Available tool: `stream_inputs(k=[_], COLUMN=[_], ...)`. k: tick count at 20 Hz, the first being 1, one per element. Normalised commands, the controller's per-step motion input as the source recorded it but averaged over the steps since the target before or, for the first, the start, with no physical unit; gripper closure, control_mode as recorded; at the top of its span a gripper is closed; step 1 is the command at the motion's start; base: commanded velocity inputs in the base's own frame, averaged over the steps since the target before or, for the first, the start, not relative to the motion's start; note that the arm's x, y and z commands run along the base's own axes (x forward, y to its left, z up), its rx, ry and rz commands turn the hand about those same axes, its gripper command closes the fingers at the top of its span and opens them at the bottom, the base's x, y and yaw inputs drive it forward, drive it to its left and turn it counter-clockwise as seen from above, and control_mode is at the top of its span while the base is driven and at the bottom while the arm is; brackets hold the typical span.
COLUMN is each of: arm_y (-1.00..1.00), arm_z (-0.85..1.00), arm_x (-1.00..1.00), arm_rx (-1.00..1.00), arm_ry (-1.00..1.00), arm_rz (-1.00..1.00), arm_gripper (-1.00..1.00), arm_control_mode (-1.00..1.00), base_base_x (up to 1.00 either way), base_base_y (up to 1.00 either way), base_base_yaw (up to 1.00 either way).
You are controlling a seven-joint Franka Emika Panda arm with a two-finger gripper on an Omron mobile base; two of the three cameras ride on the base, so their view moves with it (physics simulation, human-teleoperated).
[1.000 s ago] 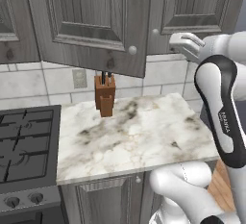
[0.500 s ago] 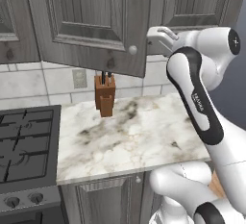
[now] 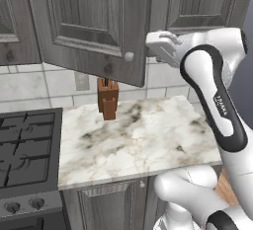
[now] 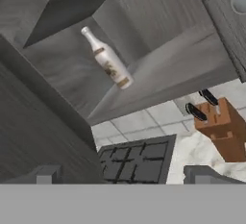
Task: Open the cabinet directly in front. Then move the liquor and the mug to the dining counter with the jar on it.
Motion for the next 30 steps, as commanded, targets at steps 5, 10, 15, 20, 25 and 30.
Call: stream_inputs(k=[5, 10, 15, 20, 25, 30], arm_y=[1.0, 1.0, 1.0, 1.0, 1.0, 1.0], arm_z=[0.0, 0.0, -0.09, -0.39, -0.7, -0.35], arm_x=[0.0, 0.07, 0.0, 0.0, 0.04, 0.24], arm_rx=[0.0, -0.01, -0.08, -0.2, -0.13, 0.04], arm_ry=[0.01, 0.0, 0.0, -0.07, -0.09, -0.03], arm_rz=[0.46, 0.35, 0.19, 0.01, -0.03, -0.23], arm_gripper=[-1.0, -1.0, -1.0, -1.0, -1.0, -1.0], arm_control_mode=[-1.0, -1.0, -1.0, -1.0, -1.0, -1.0], base_base_x=[0.0, 0.0, 0.0, 0.0, 0.0, 0.0], base_base_y=[0.0, 0.0, 0.0, 0.0, 0.0, 0.0], base_base_yaw=[0.0, 0.0, 0.0, 0.0, 0.0, 0.0])
